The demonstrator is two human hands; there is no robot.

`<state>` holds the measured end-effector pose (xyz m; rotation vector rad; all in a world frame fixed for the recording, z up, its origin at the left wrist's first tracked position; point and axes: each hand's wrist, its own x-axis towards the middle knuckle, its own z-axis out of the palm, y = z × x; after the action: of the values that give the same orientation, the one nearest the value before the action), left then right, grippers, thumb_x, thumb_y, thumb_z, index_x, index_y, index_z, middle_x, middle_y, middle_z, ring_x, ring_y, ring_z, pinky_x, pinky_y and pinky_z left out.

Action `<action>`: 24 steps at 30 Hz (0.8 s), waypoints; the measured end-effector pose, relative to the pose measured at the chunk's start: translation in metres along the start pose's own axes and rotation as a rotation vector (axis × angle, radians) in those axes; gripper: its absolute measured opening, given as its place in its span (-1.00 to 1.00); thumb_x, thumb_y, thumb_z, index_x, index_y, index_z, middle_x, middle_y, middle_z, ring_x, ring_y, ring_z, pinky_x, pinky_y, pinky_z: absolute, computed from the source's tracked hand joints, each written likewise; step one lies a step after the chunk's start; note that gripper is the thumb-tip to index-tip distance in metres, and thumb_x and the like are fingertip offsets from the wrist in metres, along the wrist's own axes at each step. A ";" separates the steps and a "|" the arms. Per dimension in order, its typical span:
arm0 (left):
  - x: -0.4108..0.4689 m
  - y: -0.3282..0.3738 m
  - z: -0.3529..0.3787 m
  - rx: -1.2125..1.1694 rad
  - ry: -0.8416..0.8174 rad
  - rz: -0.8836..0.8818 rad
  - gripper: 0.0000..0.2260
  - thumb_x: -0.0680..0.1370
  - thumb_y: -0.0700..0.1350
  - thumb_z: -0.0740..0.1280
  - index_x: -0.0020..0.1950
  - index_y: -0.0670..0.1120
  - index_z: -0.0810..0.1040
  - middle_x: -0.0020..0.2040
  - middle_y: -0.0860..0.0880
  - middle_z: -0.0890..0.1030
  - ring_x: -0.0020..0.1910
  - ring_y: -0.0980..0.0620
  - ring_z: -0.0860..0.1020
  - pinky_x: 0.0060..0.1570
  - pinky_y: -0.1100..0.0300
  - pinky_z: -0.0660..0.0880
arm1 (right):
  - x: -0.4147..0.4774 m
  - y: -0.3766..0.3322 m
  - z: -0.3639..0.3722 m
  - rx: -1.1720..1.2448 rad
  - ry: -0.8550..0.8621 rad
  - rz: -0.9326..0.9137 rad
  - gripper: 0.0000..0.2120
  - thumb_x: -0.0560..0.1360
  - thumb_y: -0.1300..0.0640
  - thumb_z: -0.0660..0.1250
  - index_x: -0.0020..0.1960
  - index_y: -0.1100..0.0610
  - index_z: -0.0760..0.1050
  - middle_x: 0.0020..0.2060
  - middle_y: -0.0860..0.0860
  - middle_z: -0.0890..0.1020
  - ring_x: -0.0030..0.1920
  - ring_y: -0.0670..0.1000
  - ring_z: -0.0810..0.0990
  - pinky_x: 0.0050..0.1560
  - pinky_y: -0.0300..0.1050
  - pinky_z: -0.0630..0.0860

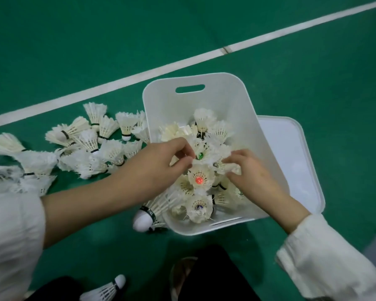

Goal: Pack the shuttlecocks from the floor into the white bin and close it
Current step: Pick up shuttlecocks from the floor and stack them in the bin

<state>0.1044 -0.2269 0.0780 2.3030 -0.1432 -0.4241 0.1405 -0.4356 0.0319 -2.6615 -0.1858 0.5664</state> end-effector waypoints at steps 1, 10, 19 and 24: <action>0.001 0.000 0.000 -0.013 0.002 0.002 -0.91 0.57 0.01 0.20 0.01 0.10 0.48 -0.11 0.21 0.60 -0.32 0.44 0.49 -0.36 0.48 0.33 | -0.006 -0.003 -0.005 0.014 0.079 -0.034 -0.68 0.49 0.22 0.29 0.23 0.04 0.49 0.25 0.00 0.42 0.27 0.05 0.43 0.28 -0.09 0.32; -0.002 0.009 -0.001 -0.044 0.000 0.019 -0.91 0.57 0.05 0.19 -0.01 0.12 0.46 -0.11 0.20 0.60 -0.34 0.16 0.57 -0.36 0.26 0.47 | -0.029 -0.038 -0.026 0.160 0.098 -0.268 -0.92 0.47 0.00 0.34 -0.04 -0.08 0.52 -0.12 -0.18 0.54 -0.12 -0.12 0.55 -0.03 -0.07 0.52; -0.011 0.009 -0.029 -0.037 0.089 0.069 -0.76 0.51 0.20 0.21 0.02 0.08 0.45 -0.12 0.14 0.57 -0.16 0.20 0.54 -0.15 0.22 0.50 | -0.036 -0.003 -0.037 -0.092 -0.093 -0.015 -0.97 0.42 0.02 0.40 -0.16 -0.05 0.57 -0.28 -0.14 0.56 -0.18 -0.04 0.53 -0.19 -0.15 0.40; -0.009 -0.008 -0.019 0.131 0.068 0.142 -0.89 0.49 -0.12 0.34 -0.12 0.09 0.46 -0.14 0.14 0.50 -0.15 0.22 0.50 -0.12 0.37 0.45 | -0.021 0.003 -0.002 -0.249 -0.314 0.002 -0.71 0.43 0.04 0.35 0.16 -0.03 0.51 0.11 0.02 0.59 0.10 0.07 0.55 0.08 -0.09 0.46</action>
<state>0.1019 -0.2064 0.0867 2.4137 -0.3060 -0.2703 0.1223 -0.4434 0.0399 -2.7926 -0.3660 1.0219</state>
